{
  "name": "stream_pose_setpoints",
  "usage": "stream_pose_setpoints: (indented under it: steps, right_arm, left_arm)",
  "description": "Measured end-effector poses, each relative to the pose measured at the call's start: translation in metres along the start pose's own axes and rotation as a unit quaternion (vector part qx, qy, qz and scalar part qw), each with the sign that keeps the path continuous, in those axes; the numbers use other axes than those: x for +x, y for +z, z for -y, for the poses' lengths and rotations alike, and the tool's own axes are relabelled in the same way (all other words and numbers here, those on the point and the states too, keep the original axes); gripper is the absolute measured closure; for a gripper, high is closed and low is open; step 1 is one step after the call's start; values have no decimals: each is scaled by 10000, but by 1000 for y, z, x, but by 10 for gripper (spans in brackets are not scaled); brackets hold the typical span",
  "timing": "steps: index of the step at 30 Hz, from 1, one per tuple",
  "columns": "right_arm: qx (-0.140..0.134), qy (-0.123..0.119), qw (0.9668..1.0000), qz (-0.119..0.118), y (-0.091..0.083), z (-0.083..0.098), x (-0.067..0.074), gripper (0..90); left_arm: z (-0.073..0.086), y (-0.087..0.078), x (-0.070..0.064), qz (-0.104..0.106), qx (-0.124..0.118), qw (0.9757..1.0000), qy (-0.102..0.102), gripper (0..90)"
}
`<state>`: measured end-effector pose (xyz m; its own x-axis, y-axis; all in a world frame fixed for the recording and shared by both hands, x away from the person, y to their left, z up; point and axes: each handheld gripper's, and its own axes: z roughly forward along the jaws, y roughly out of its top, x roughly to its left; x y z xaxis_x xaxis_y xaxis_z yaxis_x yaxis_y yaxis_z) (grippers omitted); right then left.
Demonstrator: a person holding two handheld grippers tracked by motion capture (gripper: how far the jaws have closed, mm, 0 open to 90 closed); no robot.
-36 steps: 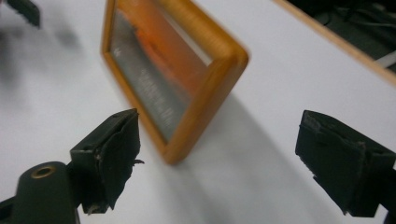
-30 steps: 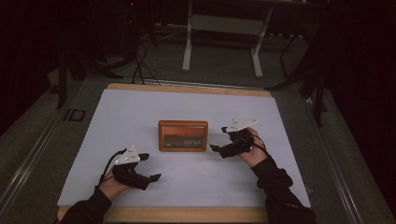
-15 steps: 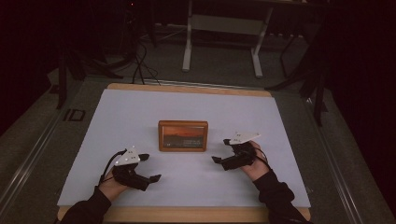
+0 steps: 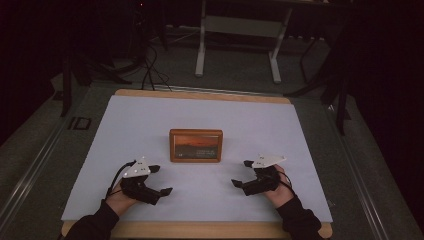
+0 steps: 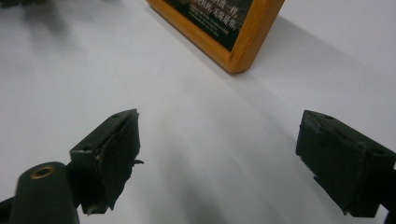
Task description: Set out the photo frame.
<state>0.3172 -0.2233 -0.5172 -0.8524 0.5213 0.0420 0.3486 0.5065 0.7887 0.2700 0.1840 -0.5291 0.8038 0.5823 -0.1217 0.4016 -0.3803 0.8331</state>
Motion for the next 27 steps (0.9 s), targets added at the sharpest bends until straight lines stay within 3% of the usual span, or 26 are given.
stream_pose_setpoints:
  steps: [8, 12, 18, 22, 27]
  right_arm:
    - [-82, 12, 10000, 31, -9, 7, 7, 133]
    - [-173, 44, 9998, -71, -14, 13, 6, 132]
    - [-99, 43, 9999, 14, -19, 22, 9, 132]
    - [-178, 70, 9998, -78, -23, 27, 9, 131]
    - [-146, 18, 9999, 43, -27, 33, 10, 131]
  left_arm:
    - [0, 0, -1, 16, 26, 10000, 70, 70]
    - [0, 0, -2, 39, 33, 9999, 92, 70]
    - [1, 0, -2, 39, 13, 10000, 91, 70]
    - [1, 0, -1, 29, 4, 9999, 129, 70]
    - [1, 1, -3, 37, 16, 9998, 196, 70]
